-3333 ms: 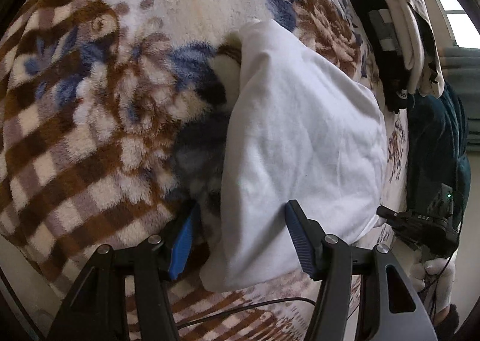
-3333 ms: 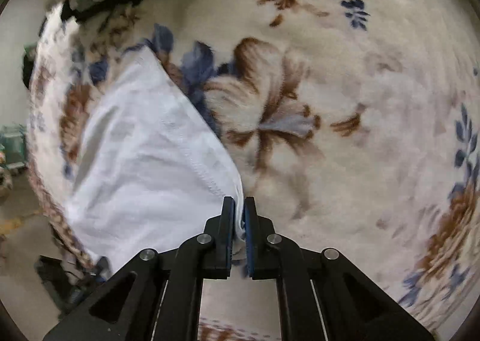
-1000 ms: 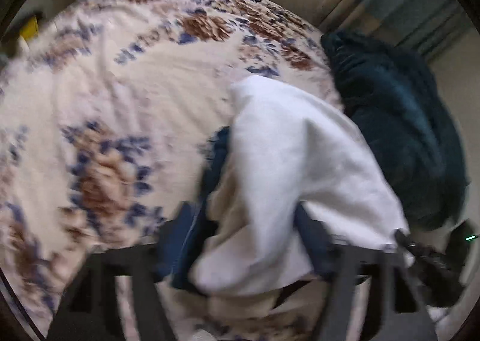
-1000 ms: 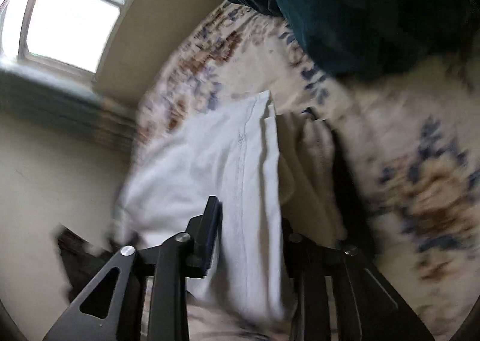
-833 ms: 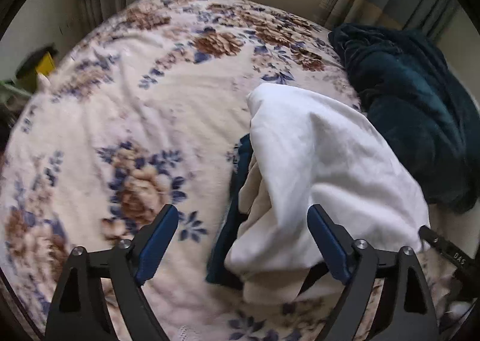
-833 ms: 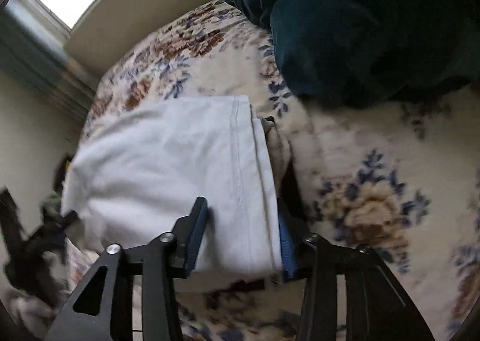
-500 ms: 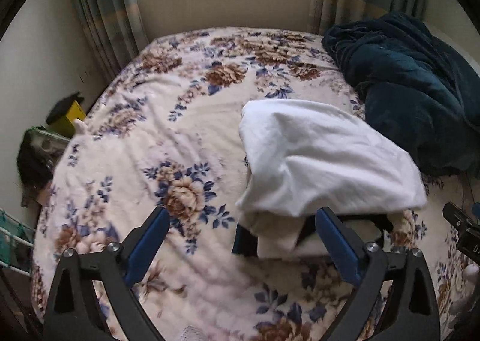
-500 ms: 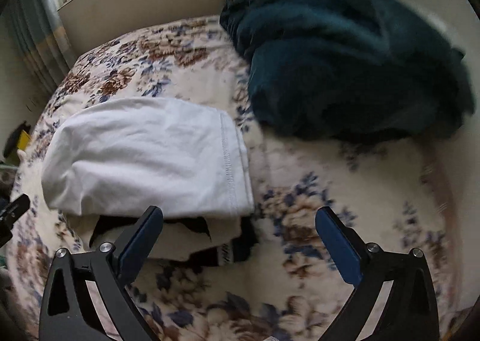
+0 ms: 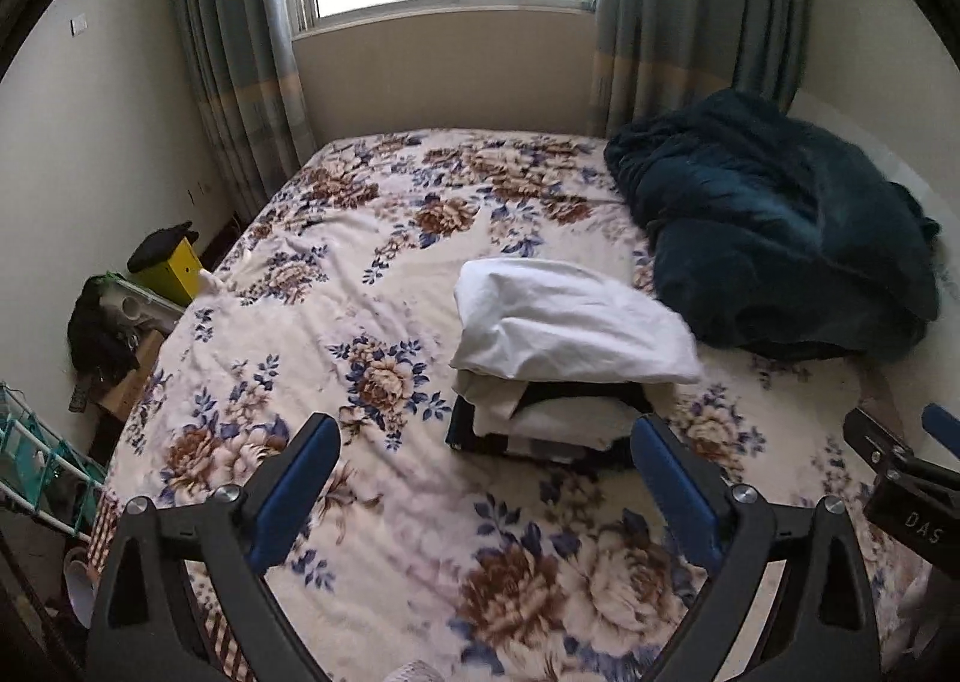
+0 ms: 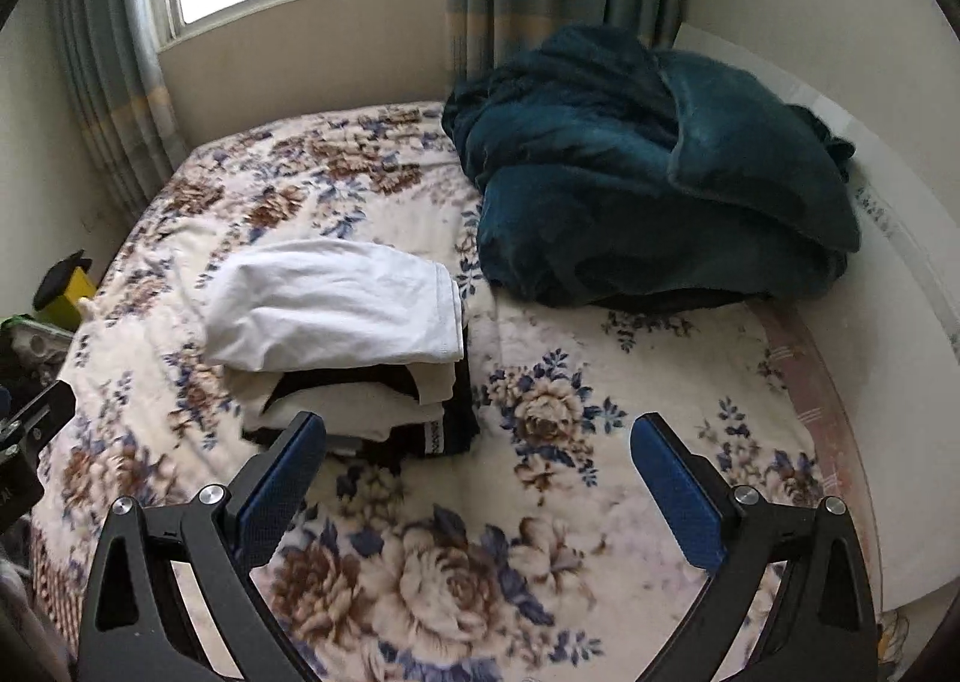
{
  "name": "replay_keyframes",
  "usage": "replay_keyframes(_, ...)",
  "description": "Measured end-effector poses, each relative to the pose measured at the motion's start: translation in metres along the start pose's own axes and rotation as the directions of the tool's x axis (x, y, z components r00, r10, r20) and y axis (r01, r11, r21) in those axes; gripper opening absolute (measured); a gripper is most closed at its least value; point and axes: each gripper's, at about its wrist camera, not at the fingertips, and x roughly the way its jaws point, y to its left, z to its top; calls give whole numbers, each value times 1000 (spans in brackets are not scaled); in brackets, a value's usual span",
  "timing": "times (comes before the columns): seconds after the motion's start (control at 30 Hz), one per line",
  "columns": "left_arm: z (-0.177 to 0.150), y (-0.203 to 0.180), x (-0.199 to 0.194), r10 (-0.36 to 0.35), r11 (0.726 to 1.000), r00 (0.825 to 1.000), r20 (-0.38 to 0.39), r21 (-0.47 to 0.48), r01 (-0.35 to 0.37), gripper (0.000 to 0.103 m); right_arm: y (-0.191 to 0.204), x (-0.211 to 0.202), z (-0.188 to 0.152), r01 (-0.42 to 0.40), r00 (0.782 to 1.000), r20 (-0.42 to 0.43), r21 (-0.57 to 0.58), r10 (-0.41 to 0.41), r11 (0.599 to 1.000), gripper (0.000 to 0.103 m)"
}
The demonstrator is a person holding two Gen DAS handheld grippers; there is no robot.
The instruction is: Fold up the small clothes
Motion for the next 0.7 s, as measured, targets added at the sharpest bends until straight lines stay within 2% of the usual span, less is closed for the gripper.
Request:
replay_keyframes(0.23,-18,-2,-101,-7,1000,999,40,-9,8,99,-18,-128,-17,-20,996,90,-35,24,999,103)
replay_keyframes(0.4,-26,2,-159,21,1000,996,86,-13,-20,99,-30,-213,-32,-33,987,154,-55,41,998,103)
replay_keyframes(0.7,-43,4,-234,45,999,989,140,-30,-41,99,-45,-309,-58,-109,975,186,-80,122,991,103)
